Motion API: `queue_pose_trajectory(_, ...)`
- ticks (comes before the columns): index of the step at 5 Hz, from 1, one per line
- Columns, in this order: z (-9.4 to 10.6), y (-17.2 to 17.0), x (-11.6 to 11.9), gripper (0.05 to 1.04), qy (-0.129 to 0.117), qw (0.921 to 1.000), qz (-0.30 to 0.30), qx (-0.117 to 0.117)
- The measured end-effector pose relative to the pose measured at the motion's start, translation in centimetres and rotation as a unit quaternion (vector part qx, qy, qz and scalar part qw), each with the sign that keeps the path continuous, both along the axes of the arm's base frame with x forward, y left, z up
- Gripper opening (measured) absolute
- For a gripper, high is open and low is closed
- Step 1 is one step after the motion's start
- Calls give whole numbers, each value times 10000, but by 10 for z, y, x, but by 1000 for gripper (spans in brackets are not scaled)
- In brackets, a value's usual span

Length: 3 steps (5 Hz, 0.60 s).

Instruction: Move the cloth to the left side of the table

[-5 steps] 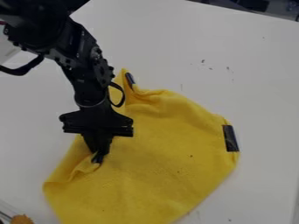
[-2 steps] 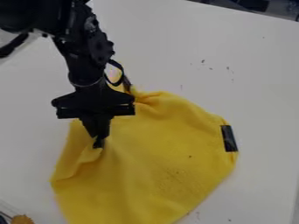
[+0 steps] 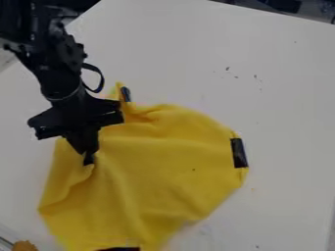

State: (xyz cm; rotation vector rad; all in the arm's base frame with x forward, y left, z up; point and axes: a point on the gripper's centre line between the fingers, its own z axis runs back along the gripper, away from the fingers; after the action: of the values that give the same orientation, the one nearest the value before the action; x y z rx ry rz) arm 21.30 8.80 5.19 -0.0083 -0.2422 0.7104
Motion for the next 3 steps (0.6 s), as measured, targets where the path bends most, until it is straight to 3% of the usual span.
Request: queue_pose_trajectory(3,8,39,-13,82,-6,10000,-36,70)
